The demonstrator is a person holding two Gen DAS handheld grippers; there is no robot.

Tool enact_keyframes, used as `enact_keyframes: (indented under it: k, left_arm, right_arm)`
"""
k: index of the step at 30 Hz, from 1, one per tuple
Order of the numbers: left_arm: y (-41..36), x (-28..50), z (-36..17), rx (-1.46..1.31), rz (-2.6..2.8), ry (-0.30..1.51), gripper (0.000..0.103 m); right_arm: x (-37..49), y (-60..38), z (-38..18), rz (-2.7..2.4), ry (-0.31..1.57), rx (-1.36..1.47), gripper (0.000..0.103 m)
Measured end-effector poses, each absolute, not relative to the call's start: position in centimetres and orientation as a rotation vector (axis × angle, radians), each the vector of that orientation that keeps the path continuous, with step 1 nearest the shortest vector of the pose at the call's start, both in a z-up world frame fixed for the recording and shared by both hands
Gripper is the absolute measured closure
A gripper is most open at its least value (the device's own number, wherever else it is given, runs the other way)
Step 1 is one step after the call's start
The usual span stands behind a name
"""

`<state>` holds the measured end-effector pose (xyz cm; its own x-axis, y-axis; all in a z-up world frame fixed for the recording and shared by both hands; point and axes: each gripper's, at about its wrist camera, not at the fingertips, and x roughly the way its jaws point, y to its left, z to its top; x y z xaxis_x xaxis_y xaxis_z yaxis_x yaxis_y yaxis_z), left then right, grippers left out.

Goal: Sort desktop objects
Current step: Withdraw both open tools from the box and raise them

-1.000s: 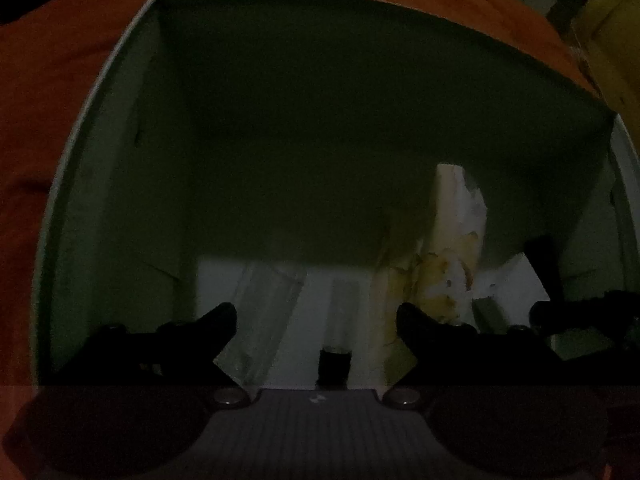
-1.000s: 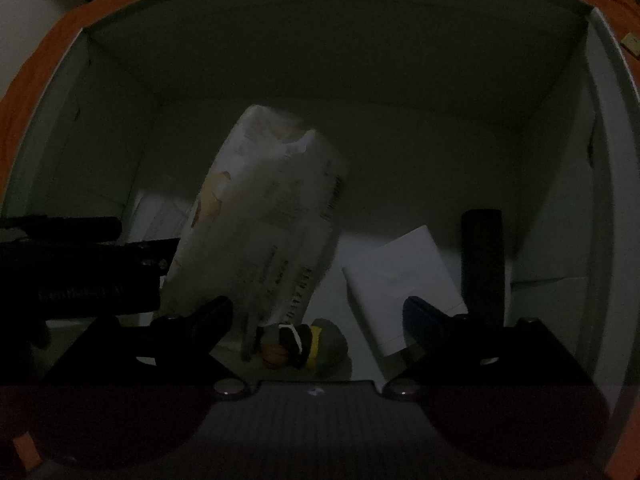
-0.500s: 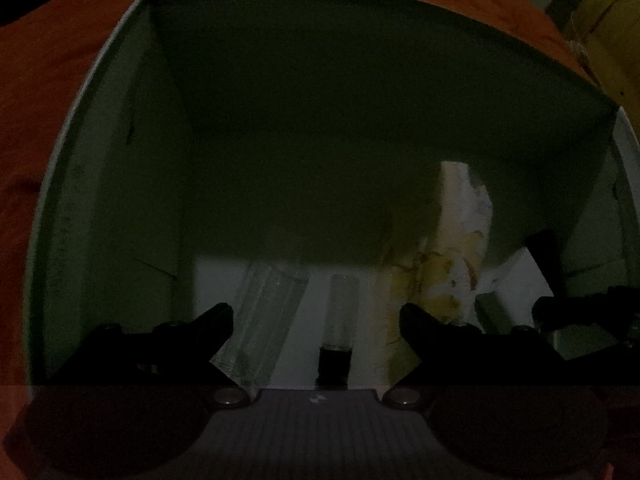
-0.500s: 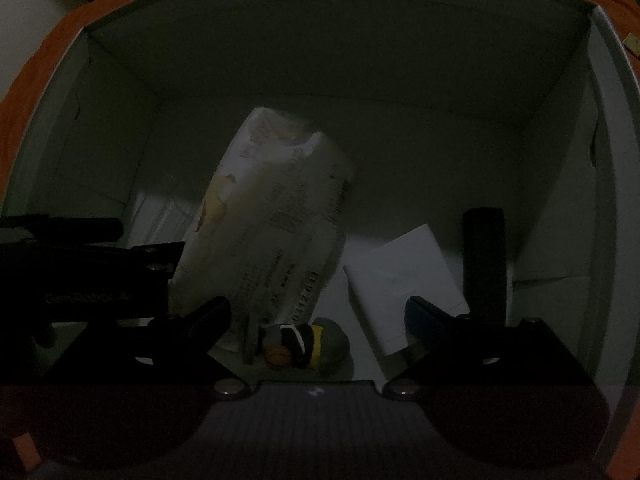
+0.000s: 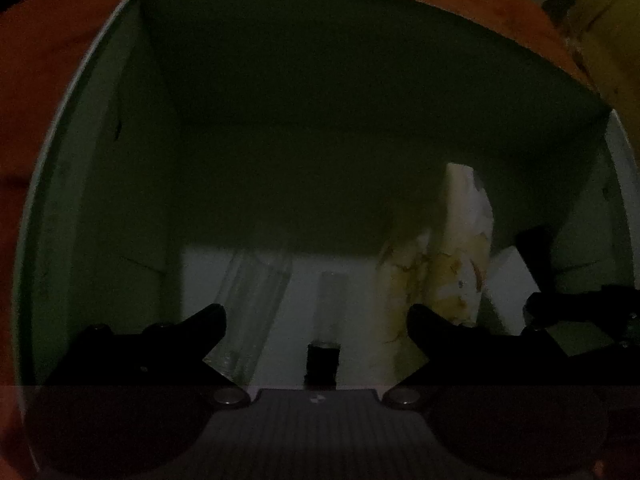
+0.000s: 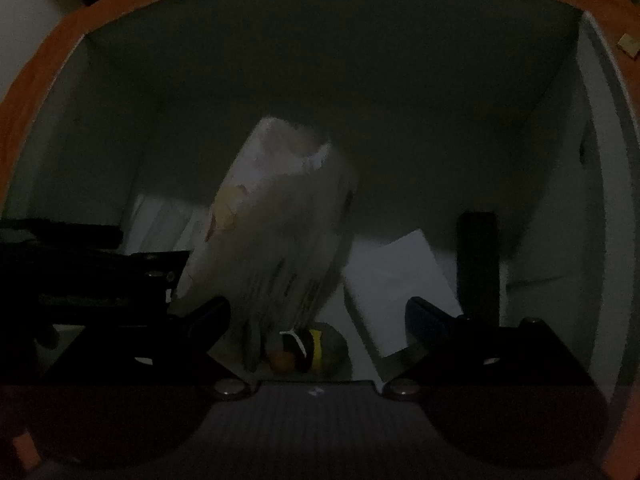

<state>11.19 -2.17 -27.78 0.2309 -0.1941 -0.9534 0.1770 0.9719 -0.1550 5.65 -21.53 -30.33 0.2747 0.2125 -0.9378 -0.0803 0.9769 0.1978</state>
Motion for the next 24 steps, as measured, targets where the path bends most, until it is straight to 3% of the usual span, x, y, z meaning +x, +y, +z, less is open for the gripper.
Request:
enact_keyframes:
  k: [14, 24]
  left_arm:
    - [-1.7, 12.0, -23.6, -0.067, -0.284, 1.253, 0.0]
    - [0.9, 14.0, -19.5, -0.12, -0.298, 1.147, 0.0]
  right_arm:
    - [5.7, -21.4, -27.7, 0.199, 1.199, 0.119, 0.006]
    - [7.2, -23.5, -20.7, 0.223, 1.056, 0.186, 0.005]
